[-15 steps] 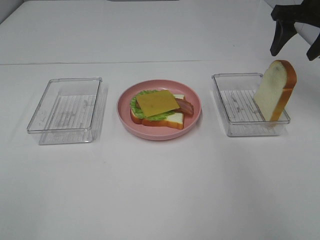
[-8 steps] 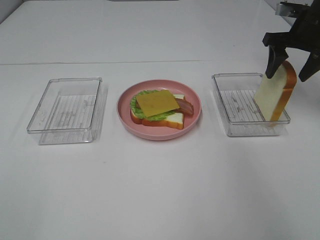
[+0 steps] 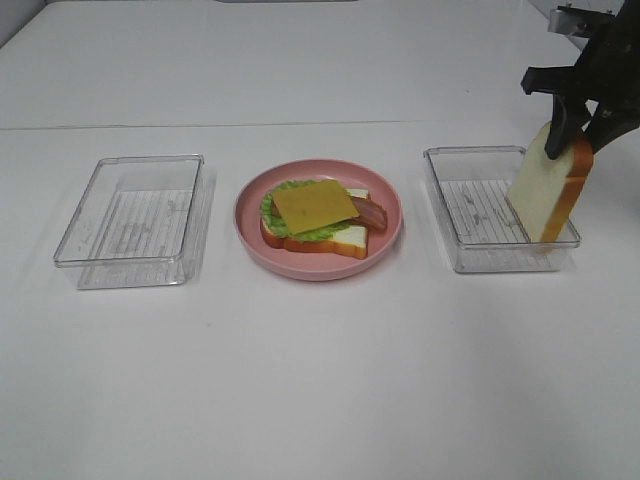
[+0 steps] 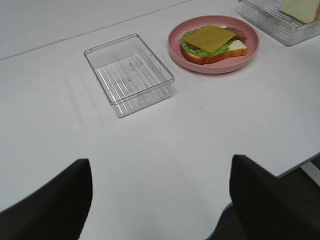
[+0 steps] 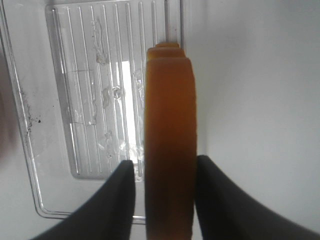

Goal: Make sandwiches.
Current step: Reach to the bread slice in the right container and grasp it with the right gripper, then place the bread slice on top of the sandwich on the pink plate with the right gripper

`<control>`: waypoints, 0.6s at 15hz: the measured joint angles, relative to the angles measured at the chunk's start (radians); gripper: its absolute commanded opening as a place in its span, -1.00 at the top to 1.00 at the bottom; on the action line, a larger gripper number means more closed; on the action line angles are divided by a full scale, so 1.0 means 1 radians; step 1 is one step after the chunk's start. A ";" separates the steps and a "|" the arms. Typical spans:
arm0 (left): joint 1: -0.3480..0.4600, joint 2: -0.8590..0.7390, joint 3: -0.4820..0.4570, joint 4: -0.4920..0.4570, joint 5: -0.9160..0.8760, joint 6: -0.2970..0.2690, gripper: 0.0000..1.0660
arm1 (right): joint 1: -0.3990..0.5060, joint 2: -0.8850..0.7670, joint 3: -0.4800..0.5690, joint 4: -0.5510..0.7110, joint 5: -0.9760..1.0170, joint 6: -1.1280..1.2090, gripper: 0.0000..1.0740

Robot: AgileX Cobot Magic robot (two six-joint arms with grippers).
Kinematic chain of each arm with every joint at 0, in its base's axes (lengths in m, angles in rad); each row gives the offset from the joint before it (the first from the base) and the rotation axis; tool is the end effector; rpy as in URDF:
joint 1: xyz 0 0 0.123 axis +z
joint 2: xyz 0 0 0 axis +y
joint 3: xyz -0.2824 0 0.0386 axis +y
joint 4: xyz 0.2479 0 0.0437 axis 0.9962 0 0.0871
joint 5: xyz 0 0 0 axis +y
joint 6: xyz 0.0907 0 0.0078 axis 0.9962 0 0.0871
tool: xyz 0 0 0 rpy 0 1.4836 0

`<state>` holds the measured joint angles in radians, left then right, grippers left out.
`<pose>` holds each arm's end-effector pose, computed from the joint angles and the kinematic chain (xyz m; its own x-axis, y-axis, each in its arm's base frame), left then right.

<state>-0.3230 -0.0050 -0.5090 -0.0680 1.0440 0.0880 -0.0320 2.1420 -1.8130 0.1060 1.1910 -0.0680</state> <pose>-0.0075 -0.0031 0.2812 -0.3851 0.1855 -0.9040 0.3885 0.9212 0.0235 0.4464 -0.0053 0.2112 -0.9898 0.0032 -0.1422 -0.0101 0.9956 0.0933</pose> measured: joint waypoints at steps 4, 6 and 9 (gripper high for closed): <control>0.000 0.000 0.000 0.000 0.000 0.000 -0.37 | 0.000 -0.001 0.000 0.000 0.001 0.000 1.00; 0.000 0.000 0.000 0.000 0.000 0.000 -0.37 | 0.000 -0.003 0.000 0.000 0.006 0.000 1.00; 0.000 0.000 0.000 0.000 0.000 0.000 -0.37 | 0.000 -0.048 0.000 0.044 0.016 0.000 1.00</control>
<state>-0.3230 -0.0050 -0.5090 -0.0680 1.0440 0.0880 -0.0320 2.0940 -1.8130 0.1500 1.2070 -0.0680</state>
